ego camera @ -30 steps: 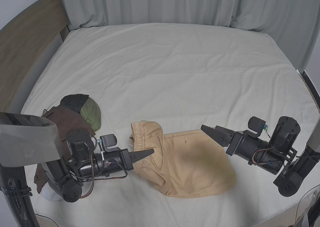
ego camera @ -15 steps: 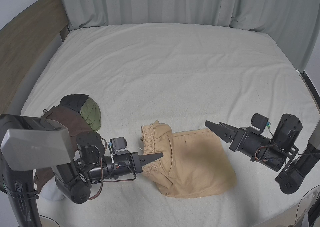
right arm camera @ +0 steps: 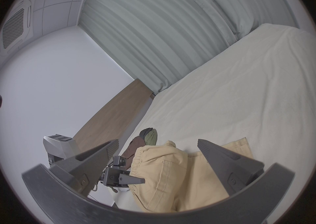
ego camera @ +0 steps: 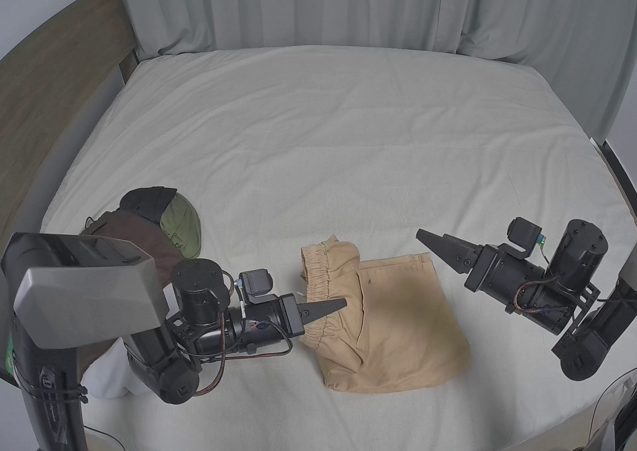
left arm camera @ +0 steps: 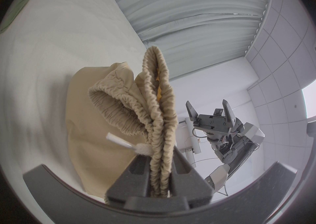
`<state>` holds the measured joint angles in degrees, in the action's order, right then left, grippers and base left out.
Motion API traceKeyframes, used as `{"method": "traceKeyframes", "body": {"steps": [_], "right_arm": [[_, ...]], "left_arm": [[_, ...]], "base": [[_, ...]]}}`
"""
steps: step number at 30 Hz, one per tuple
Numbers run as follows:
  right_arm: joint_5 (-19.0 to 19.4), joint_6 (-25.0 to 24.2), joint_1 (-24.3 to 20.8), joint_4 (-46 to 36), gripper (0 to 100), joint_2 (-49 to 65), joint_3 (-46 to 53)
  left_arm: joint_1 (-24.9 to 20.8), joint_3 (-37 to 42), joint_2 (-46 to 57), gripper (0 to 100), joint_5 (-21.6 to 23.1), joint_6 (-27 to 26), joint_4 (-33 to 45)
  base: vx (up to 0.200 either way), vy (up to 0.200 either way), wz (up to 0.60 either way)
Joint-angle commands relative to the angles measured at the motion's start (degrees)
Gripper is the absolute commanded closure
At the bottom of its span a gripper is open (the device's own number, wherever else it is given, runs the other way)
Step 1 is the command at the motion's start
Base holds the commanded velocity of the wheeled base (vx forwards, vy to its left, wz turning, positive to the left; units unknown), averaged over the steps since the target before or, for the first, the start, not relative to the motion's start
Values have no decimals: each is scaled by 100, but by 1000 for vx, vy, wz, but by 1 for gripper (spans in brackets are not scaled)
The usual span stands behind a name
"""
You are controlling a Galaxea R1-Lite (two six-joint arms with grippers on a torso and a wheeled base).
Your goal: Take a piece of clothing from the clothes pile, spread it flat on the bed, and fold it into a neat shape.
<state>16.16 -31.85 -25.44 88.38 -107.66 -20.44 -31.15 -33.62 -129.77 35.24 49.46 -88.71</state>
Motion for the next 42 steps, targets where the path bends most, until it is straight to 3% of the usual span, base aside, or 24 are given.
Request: {"method": "traceKeyframes", "body": {"steps": [1, 17, 29, 41, 42], "right_arm": [[18, -5, 66, 4, 0, 16, -21], [62, -14, 250, 4, 0, 8, -285], [62, -14, 268, 4, 0, 8, -311], [62, -14, 268, 4, 0, 8, -311], [71, -14, 268, 4, 0, 8, -311]], "left_arm": [[-76, -206, -66, 100, -9, 178, -6], [-585, -901, -708, 100, -272, 424, -6], [-717, -1349, -1174, 100, -580, 372, -6], [-735, -1322, -1314, 100, -580, 161, 3], [-735, -1305, -1384, 0, -580, 108, 3]], "base": [[0, 0, 0], [0, 0, 0], [0, 0, 0], [0, 0, 0], [0, 0, 0]]}}
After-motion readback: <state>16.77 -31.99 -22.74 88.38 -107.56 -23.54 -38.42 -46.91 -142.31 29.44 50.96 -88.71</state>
